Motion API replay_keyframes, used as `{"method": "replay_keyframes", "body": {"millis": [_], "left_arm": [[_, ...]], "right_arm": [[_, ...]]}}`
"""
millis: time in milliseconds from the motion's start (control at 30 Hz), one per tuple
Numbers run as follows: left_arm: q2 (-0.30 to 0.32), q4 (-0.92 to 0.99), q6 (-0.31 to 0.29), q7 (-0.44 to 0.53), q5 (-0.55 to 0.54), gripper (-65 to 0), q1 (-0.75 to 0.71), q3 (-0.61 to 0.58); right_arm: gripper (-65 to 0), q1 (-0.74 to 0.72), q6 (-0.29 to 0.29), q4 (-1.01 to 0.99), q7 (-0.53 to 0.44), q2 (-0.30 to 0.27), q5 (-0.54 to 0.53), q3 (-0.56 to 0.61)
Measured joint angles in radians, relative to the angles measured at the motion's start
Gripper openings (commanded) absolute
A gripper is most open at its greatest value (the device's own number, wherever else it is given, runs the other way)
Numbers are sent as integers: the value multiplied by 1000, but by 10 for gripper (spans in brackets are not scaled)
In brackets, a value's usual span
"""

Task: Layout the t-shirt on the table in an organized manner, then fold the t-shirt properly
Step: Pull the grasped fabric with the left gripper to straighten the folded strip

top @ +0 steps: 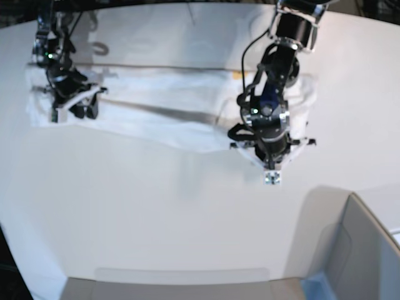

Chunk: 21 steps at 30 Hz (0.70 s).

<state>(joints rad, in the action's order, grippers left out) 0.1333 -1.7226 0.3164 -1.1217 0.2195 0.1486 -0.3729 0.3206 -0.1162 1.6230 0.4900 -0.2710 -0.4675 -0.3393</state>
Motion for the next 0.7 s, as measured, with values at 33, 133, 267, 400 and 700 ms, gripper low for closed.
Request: {"method": "replay_keyframes", "body": {"millis": [33, 133, 267, 400, 700], "left_arm": [[0, -1, -2, 4, 0, -635, -16, 5], [0, -16, -2, 3, -2, -635, -64, 29], [0, -111, -2, 7, -2, -635, -127, 61], [-1, -194, -1, 3, 1, -635, -196, 80], [-2, -282, -1, -1, 0, -636, -285, 80]], "right_arm": [[-428, 0, 0, 0, 0, 0, 0, 0], [-428, 0, 0, 0, 0, 0, 1, 0], [-428, -2, 0, 0, 0, 0, 1, 0], [-428, -2, 0, 0, 0, 0, 1, 0], [-428, -2, 0, 0, 0, 0, 0, 0]]}}
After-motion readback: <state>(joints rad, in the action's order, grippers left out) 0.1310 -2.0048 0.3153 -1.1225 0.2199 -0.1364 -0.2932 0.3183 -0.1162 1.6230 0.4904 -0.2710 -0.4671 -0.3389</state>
